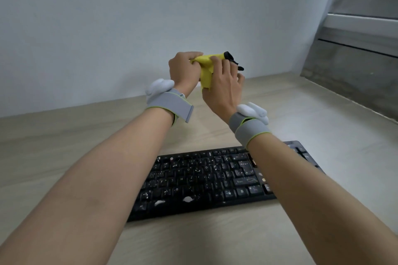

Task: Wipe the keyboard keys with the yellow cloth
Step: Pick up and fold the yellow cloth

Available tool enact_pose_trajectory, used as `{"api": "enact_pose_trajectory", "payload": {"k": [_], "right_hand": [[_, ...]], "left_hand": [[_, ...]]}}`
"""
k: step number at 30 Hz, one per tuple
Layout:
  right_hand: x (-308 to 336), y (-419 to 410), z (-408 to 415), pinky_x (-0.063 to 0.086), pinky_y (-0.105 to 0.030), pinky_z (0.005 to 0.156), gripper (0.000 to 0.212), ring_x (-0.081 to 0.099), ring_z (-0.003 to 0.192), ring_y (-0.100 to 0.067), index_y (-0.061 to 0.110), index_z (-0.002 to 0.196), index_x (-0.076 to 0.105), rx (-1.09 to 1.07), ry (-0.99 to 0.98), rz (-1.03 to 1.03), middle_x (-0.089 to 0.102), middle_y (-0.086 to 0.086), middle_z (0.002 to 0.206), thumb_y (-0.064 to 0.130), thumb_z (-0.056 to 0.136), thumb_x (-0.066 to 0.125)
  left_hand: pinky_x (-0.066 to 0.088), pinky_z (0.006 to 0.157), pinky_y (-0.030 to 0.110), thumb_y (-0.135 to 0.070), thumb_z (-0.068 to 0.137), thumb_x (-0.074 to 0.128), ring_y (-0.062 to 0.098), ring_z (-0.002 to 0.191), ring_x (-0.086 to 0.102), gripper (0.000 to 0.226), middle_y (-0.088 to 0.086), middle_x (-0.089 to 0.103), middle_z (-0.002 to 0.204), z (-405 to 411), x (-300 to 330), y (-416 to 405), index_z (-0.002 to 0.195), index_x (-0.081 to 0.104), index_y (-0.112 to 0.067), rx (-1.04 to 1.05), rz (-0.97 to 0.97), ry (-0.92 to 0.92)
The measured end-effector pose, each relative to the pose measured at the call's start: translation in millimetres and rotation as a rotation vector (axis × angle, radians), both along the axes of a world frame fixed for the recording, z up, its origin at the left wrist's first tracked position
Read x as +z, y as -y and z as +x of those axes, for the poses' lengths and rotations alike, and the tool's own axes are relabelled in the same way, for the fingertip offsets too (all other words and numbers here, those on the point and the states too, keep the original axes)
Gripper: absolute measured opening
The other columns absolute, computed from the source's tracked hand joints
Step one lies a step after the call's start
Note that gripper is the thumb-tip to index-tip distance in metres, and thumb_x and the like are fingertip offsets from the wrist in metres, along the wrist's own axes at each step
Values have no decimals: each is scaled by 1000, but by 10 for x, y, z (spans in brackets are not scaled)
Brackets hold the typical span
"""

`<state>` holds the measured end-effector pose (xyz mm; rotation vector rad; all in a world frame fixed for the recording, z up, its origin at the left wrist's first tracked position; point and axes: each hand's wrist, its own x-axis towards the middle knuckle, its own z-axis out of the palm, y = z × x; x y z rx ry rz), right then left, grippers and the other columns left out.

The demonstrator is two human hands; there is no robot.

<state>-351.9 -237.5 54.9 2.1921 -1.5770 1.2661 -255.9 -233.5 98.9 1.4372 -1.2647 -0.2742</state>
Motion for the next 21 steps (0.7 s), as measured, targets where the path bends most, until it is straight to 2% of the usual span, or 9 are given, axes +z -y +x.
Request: {"api": "enact_pose_trajectory", "payload": {"k": [4,9,12,16,18,21], "right_hand": [[-8,45,-261,34,-43,91,61,42,118,-31,20,127,42,-100,-22,-5,48,-9,126,15,69,60],[18,-51,-618,28,-46,96,48,40,115,-34,23,117,49,-215,-35,-50,46,-13,125,28,70,61],[71,-105,-882,16,-55,106,34,31,125,-34,24,110,50,-268,-105,-77,41,-14,134,27,77,57],[130,-182,-1264,9,-64,109,25,24,138,-35,22,106,51,-314,-178,-125,38,-12,141,19,81,53],[151,-235,-1433,11,-63,110,31,26,137,-34,21,111,50,-326,-188,-83,43,-10,137,15,81,51],[153,-330,-1687,20,-61,109,39,42,123,-34,18,117,46,-333,-185,-15,54,-10,120,9,79,50]], "left_hand": [[59,70,36,1,80,48,24,87,68,36,8,73,99,-215,-9,103,99,76,-9,-81,20,-42],[60,64,35,1,76,48,27,82,68,32,8,72,84,-544,-42,146,86,75,-10,-169,57,-102],[60,64,35,0,75,48,29,84,68,28,9,70,81,-766,-57,134,81,74,-10,-224,84,-169],[60,59,34,-2,75,49,27,77,68,28,10,71,81,-1138,-48,91,79,74,-12,-316,93,-225],[60,61,34,-4,76,49,24,77,68,29,7,71,80,-1313,-38,64,80,75,-16,-358,105,-244],[60,67,34,-8,75,51,25,84,69,29,7,72,84,-1555,-43,-23,85,76,-18,-450,133,-263]]}}
